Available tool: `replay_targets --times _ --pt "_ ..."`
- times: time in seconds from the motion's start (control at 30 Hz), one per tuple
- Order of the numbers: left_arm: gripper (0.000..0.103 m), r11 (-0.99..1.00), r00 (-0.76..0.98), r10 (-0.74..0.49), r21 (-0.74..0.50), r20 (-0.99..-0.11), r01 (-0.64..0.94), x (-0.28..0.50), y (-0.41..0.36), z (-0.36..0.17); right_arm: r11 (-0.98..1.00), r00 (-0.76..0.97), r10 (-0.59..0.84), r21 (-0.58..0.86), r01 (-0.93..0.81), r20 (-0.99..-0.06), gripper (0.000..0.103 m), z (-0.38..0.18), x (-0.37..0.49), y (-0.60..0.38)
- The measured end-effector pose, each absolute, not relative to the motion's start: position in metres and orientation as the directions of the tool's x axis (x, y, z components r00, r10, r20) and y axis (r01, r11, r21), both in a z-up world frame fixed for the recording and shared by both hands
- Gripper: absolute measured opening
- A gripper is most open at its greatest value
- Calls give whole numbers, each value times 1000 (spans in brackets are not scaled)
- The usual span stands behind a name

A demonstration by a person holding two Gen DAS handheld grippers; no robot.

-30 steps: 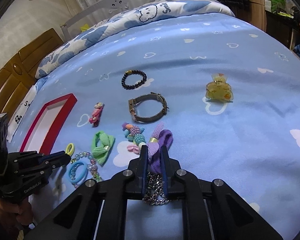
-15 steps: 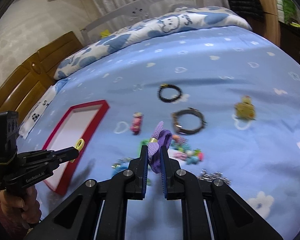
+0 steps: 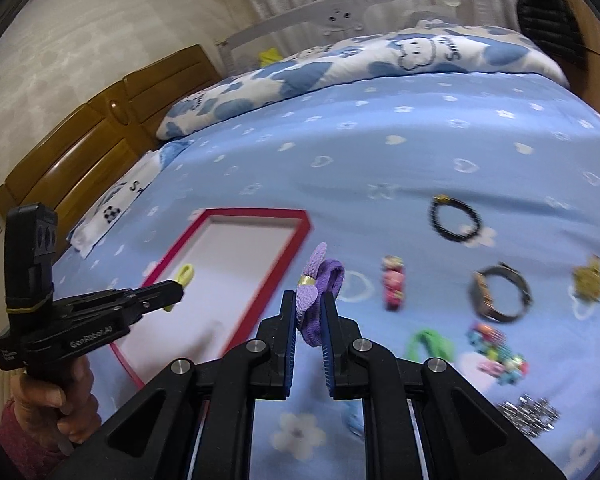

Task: Organize jewelry
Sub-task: 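Carry both items into the red-rimmed tray and open both tools to release them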

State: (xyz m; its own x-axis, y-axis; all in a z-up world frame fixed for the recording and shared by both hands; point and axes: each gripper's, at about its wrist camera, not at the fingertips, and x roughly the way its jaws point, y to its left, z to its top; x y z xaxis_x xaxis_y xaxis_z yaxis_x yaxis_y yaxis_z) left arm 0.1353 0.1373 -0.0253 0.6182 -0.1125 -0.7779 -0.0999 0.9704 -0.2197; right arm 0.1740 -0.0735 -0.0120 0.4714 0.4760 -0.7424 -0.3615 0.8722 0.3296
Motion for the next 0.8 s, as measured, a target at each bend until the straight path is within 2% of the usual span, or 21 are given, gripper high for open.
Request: replay_targets --times 0.23,0.43,0.8 --pt "4 963 615 -70 -215 -786 -165 151 166 -28 827 419 534 349 -441 -734 11 -17 192 -16" --pt "5 954 582 -37 -201 -812 -220 177 190 -44 799 350 562 383 -464 -749 11 -42 214 29" --pt "5 949 516 -17 -175 -857 -260 215 205 -75 803 255 518 361 -474 -817 11 -87 245 68"
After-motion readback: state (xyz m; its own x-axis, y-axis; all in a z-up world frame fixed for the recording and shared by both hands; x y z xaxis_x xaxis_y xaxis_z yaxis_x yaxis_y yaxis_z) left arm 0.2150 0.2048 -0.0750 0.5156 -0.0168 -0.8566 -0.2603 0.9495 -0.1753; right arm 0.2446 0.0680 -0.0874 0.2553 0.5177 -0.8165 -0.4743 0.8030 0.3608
